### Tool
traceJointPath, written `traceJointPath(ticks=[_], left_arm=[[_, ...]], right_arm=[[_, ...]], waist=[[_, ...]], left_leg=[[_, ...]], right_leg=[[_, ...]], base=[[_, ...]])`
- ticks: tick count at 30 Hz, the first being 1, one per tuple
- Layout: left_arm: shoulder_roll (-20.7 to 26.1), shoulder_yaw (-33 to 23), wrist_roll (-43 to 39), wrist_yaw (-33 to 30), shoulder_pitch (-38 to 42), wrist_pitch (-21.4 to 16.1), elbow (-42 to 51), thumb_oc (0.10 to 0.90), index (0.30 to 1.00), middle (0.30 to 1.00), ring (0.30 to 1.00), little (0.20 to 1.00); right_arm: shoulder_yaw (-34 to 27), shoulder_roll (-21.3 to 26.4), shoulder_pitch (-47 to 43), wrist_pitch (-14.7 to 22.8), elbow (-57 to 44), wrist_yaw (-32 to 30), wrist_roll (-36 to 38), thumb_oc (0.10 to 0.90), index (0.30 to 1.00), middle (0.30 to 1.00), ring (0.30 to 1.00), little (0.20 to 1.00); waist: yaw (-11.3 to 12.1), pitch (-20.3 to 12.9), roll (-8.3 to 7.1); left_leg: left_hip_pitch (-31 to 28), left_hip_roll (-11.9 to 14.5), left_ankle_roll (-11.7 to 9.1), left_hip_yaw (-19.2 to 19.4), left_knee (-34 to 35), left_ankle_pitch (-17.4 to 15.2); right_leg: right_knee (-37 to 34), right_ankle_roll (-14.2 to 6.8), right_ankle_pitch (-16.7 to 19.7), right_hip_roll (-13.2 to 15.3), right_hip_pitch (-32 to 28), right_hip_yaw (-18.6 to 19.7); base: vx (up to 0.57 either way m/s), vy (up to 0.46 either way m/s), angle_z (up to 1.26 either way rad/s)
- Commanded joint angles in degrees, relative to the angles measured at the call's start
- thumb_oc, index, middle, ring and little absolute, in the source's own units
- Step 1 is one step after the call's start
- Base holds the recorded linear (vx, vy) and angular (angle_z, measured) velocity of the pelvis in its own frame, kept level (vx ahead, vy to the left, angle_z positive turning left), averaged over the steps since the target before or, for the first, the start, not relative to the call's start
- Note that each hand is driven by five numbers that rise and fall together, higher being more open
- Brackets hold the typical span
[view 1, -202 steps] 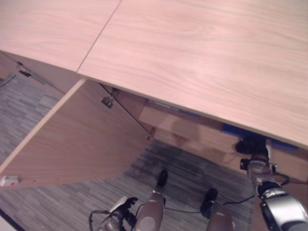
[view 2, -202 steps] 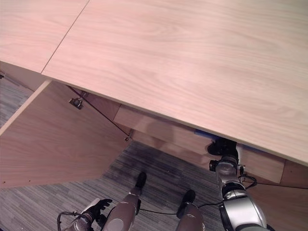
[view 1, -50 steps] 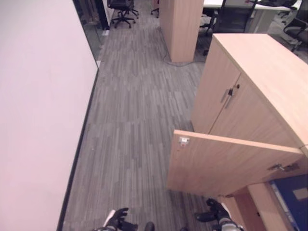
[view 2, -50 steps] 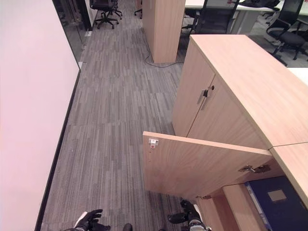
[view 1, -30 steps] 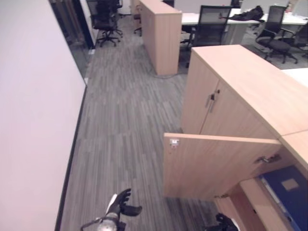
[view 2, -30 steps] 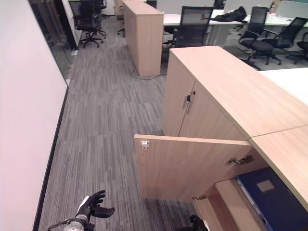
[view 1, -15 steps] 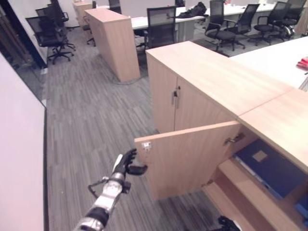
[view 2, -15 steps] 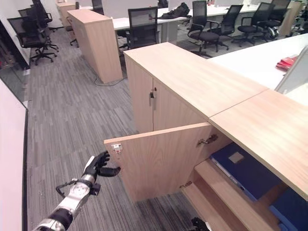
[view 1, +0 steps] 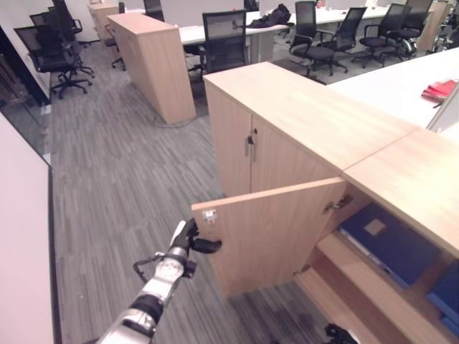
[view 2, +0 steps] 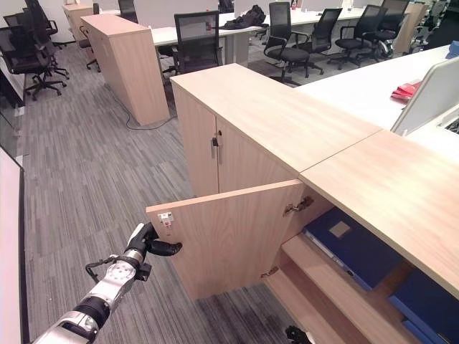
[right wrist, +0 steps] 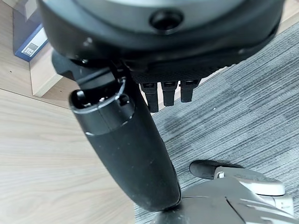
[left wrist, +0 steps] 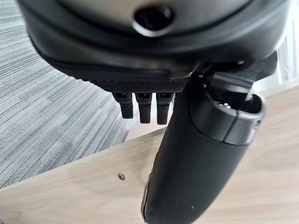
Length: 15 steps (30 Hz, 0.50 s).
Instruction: Put the empty folder in the office cabinet
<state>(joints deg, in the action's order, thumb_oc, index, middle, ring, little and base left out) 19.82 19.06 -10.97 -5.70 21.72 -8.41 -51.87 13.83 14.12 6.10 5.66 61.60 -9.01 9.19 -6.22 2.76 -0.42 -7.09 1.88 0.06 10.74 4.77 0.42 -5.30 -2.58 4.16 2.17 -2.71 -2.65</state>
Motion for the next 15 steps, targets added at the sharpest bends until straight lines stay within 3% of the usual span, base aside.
traceJointPath(ticks=[1,7,15], left_arm=[[3.1,0.7,0.3,-1.7,14.5,-4.5,-2.7,0.8,0.9,0.9,0.9,0.9],[1.2,2.3,0.4,-0.7,12.0,-5.1,2.4,0.8,0.9,0.9,0.9,0.9],[0.4,7.3,0.7,5.7,-0.6,-5.9,17.1,0.8,0.9,0.9,0.9,0.9]], right_arm=[[2.5,2.2,-2.8,1.8,2.1,0.0,-0.9,0.8,0.9,0.9,0.9,0.9],[2.0,1.9,-2.7,1.9,1.9,-0.2,-0.8,0.8,0.9,0.9,0.9,0.9],[-0.8,1.2,-3.3,1.8,2.4,-0.6,0.7,0.8,0.9,0.9,0.9,0.9]], waist=[[-0.7,-1.4,-1.03],[-0.3,-1.2,-1.17],[1.1,0.1,-0.22]], left_leg=[[-2.5,2.3,-3.8,-1.0,0.2,-2.8],[-2.4,2.3,-3.9,-1.6,0.2,-2.8],[-2.1,2.6,-4.1,-3.0,0.2,-2.4]], right_leg=[[1.1,-7.6,-1.9,5.4,-2.7,-1.7],[1.1,-7.4,-2.1,5.4,-3.0,-2.4],[1.3,-6.8,-2.9,5.2,-3.6,-3.6]], base=[[0.02,-0.008,-0.05],[0.0,-0.001,-0.01],[0.0,-0.045,0.11]])
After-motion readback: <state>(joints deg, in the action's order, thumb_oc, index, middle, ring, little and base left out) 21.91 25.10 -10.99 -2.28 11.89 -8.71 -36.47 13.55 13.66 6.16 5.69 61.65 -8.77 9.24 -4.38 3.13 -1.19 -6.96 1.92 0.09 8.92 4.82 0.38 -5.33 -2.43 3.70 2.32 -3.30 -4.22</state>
